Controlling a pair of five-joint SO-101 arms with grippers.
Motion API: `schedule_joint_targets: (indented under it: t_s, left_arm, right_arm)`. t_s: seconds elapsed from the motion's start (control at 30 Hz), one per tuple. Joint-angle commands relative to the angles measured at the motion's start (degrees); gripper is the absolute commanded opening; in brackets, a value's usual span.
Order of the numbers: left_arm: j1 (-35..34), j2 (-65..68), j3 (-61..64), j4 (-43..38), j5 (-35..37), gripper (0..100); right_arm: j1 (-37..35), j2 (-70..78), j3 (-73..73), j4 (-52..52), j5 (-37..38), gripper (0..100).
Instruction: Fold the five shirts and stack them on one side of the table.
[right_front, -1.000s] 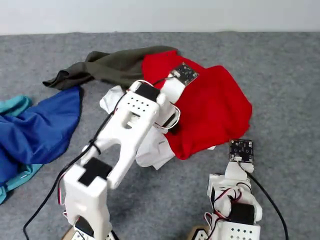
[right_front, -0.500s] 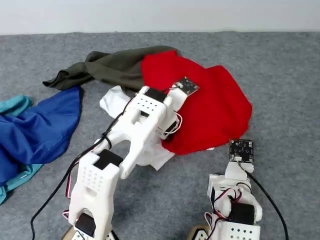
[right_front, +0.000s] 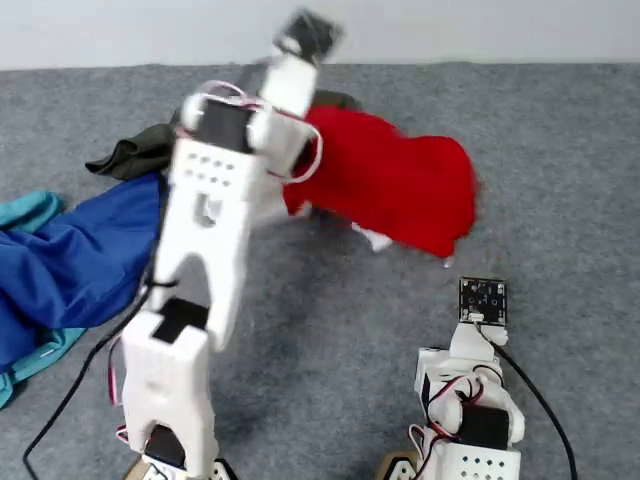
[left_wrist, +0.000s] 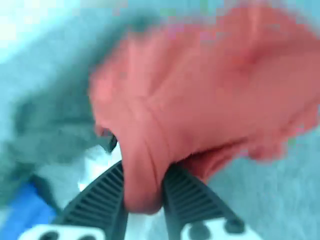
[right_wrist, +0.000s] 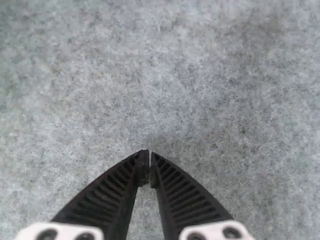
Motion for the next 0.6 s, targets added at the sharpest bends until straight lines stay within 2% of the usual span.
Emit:
schedule_joint_targets:
  t_s: [0.0,0.23,0.57]
  left_arm:
    - [-3.4,-9.8,-7.8,1.3,0.5,1]
    - [-16.1,-17.5,-18.2,-3.6,0.6,1]
    - [-45.5,-20.7,-20.6,-10.6,0.1,1]
  right_arm:
    - [0.6,-0.4,1.0,0.2,-0.5,0.9]
    - [0.6,-0.4,1.0,0.2,-0.5,0.9]
    - [0.6,-0.4,1.0,0.2,-0.5,0.9]
